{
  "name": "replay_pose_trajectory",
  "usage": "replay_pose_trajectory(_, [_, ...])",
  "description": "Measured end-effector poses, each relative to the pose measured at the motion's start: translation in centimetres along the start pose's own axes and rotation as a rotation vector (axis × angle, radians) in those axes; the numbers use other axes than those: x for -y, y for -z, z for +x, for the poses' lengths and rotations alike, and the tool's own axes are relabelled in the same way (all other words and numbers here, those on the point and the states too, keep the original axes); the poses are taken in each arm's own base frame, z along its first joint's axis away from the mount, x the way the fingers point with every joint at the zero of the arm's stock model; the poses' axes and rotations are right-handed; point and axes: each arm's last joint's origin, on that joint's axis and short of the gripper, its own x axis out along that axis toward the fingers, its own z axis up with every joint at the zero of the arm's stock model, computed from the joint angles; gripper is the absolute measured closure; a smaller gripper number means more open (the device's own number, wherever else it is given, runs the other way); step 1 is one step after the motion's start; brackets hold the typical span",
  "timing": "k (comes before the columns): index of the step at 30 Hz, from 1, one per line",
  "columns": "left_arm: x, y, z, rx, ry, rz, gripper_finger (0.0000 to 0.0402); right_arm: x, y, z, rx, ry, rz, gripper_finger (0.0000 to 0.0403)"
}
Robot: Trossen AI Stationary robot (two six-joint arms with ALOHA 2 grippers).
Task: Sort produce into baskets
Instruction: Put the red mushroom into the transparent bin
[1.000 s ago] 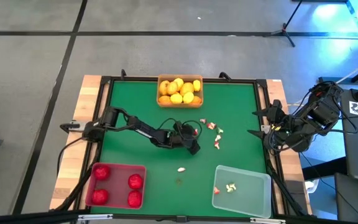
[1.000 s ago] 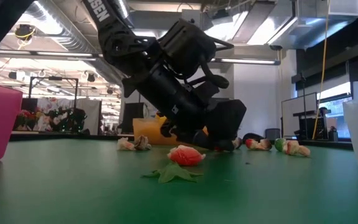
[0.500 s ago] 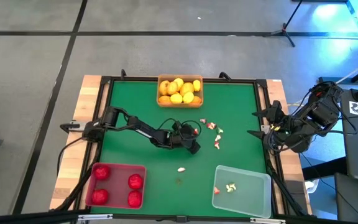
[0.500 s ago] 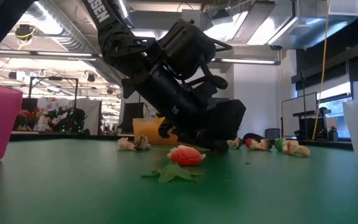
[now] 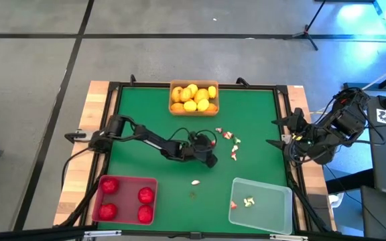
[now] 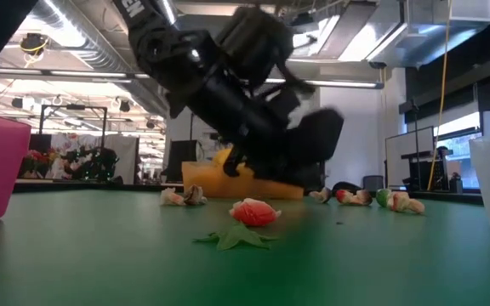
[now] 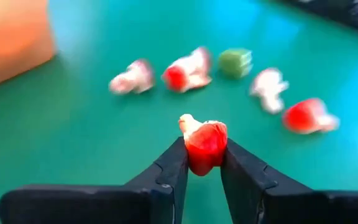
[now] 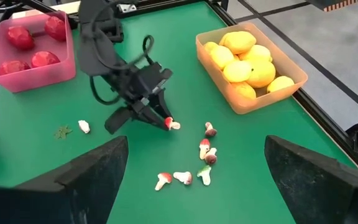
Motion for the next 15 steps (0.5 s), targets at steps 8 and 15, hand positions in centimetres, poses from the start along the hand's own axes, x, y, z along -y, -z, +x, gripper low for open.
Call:
replay_pose_trajectory(8, [4.0,-4.8,-3.8,0.247,0.337,-0.122,0.032,-0.2,0.0,0.1,0.006,0.012,-0.008,0.0029])
replay_pose_trajectory(15, [8.1,-7.0,-6.8,0.383,0.49,0.015,0.032,-0.6,0.0,0.4,0.004,0.023,-0.019,0.0029])
